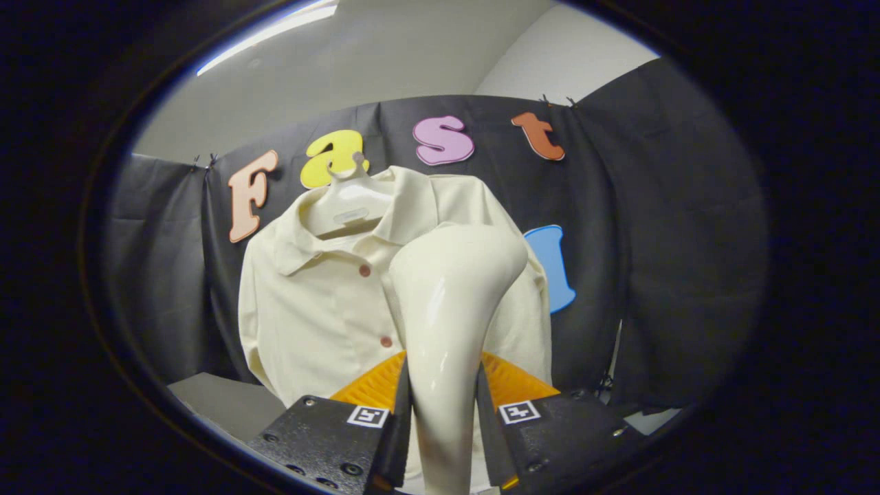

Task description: Iron the clothes twice with a garment steamer, once on the left side and once on the right side.

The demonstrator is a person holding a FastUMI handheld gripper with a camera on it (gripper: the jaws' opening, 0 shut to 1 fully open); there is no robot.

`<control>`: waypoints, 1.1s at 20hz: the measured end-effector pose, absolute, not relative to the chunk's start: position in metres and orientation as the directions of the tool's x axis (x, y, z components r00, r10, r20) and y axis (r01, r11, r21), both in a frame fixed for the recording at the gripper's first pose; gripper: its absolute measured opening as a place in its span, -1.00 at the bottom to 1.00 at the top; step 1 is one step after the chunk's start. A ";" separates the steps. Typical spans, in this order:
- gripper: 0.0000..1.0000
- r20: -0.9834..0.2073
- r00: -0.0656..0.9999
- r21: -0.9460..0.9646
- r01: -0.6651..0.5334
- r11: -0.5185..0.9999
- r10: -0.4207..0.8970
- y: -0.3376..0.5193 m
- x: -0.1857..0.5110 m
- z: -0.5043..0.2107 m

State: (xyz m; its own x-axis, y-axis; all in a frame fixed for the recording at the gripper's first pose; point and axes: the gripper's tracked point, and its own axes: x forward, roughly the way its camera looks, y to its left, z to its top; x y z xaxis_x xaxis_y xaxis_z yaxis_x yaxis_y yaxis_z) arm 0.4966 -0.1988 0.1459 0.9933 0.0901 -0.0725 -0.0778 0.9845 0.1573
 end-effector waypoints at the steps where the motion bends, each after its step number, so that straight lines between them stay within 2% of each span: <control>1: -0.12 -0.077 0.993 0.150 -0.079 0.985 0.091 -0.198 0.507 0.149; 8: -0.12 -0.103 0.989 0.208 -0.078 0.975 0.101 -0.210 0.545 0.119; 13: -0.11 -0.093 0.989 0.240 -0.086 0.967 0.111 -0.220 0.546 0.103; 22: -0.11 -0.181 0.971 0.269 -0.103 0.958 0.156 -0.230 0.531 0.045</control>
